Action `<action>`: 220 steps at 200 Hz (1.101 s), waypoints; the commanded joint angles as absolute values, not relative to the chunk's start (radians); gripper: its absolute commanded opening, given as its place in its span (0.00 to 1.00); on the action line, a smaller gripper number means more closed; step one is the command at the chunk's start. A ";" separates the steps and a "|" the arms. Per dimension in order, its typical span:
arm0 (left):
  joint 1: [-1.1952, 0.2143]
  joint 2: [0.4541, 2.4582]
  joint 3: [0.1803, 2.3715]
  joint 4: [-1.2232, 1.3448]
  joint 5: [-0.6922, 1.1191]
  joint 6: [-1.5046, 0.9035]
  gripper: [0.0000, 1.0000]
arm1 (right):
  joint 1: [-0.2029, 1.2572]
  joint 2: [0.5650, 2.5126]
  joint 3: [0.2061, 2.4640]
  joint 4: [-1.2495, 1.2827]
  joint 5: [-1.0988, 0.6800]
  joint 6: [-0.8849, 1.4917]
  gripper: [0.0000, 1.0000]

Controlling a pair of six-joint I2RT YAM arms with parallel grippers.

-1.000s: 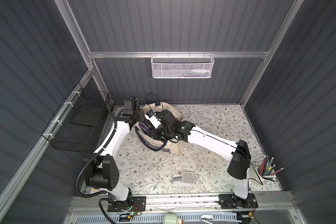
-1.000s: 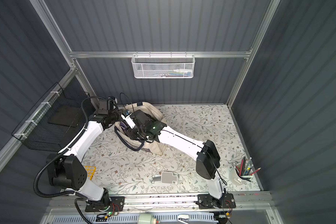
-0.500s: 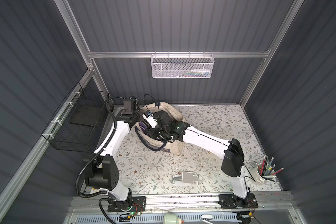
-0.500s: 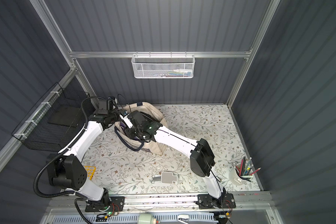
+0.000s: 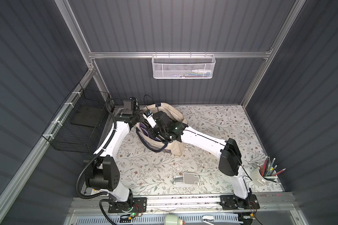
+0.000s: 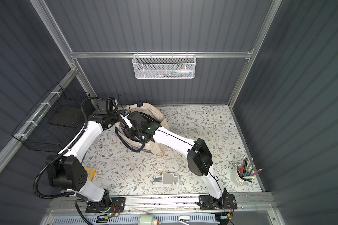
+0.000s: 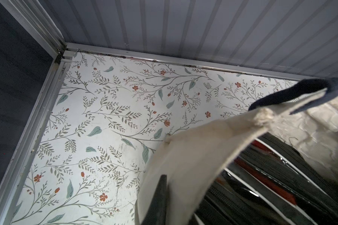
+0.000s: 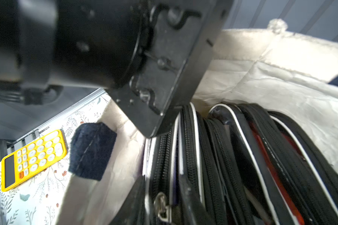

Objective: Remove the ping pong set from the canvas bag
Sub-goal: Pick up the ping pong set from the canvas bag.

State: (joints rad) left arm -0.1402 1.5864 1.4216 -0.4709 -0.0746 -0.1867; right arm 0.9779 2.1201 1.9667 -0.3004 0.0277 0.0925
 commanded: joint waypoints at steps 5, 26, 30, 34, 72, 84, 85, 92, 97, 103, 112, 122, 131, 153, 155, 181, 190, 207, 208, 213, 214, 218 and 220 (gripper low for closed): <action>-0.132 1.565 1.459 -0.485 -0.058 -0.196 0.00 | 0.979 2.150 1.987 -0.314 0.053 0.092 0.23; -0.130 1.566 1.462 -0.484 -0.060 -0.196 0.00 | 0.978 2.151 1.980 -0.311 0.066 0.095 0.00; -0.129 1.567 1.461 -0.484 -0.061 -0.196 0.00 | 0.979 2.151 1.978 -0.308 0.069 0.096 0.00; -0.129 1.568 1.461 -0.485 -0.061 -0.195 0.00 | 0.979 2.148 1.976 -0.308 0.072 0.096 0.00; -0.121 1.574 1.452 -0.478 -0.063 -0.199 0.00 | 0.978 2.099 1.938 -0.291 0.101 0.078 0.00; -0.118 1.574 1.448 -0.477 -0.064 -0.201 0.00 | 0.979 2.071 1.928 -0.287 0.110 0.069 0.00; -0.118 1.574 1.447 -0.477 -0.064 -0.201 0.00 | 0.979 2.068 1.928 -0.286 0.112 0.068 0.00; -0.117 1.575 1.446 -0.474 -0.067 -0.201 0.00 | 0.978 2.049 1.921 -0.284 0.115 0.062 0.00; -0.115 1.577 1.447 -0.474 -0.069 -0.203 0.00 | 0.979 2.036 1.918 -0.283 0.118 0.057 0.00; -0.112 1.578 1.447 -0.474 -0.069 -0.204 0.00 | 0.978 2.019 1.915 -0.282 0.120 0.053 0.00; -0.107 1.581 1.444 -0.471 -0.069 -0.207 0.00 | 0.978 1.995 1.913 -0.284 0.124 0.048 0.00; -0.100 1.583 1.445 -0.467 -0.071 -0.211 0.00 | 0.979 1.970 1.908 -0.286 0.126 0.042 0.00; -0.094 1.584 1.444 -0.467 -0.072 -0.214 0.00 | 0.978 1.949 1.901 -0.287 0.127 0.039 0.00; -0.080 1.588 1.443 -0.464 -0.078 -0.220 0.00 | 0.979 1.904 1.877 -0.286 0.132 0.035 0.00; -0.079 1.590 1.441 -0.464 -0.079 -0.221 0.00 | 0.979 1.901 1.874 -0.285 0.134 0.035 0.00; -0.065 1.598 1.439 -0.465 -0.091 -0.230 0.00 | 0.979 1.867 1.844 -0.282 0.149 0.031 0.00; -0.059 1.598 1.436 -0.466 -0.096 -0.231 0.00 | 0.979 1.850 1.829 -0.274 0.156 0.030 0.00; -0.050 1.598 1.431 -0.466 -0.104 -0.236 0.00 | 0.975 1.832 1.812 -0.270 0.166 0.032 0.00; -0.049 1.597 1.431 -0.465 -0.104 -0.237 0.00 | 0.975 1.832 1.810 -0.270 0.167 0.031 0.00; -0.048 1.597 1.430 -0.466 -0.104 -0.236 0.00 | 0.973 1.828 1.806 -0.267 0.170 0.033 0.00; -0.048 1.597 1.430 -0.466 -0.104 -0.236 0.00 | 0.973 1.827 1.806 -0.267 0.171 0.033 0.00; -0.046 1.598 1.428 -0.465 -0.105 -0.236 0.00 | 0.970 1.824 1.804 -0.268 0.174 0.032 0.00; -0.045 1.597 1.428 -0.465 -0.104 -0.237 0.00 | 0.970 1.823 1.802 -0.268 0.174 0.033 0.00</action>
State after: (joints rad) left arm -0.0849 1.5921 1.4223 -0.4683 -0.0547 -0.2264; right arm 0.9775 1.8668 1.8164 -0.3122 0.1425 0.0410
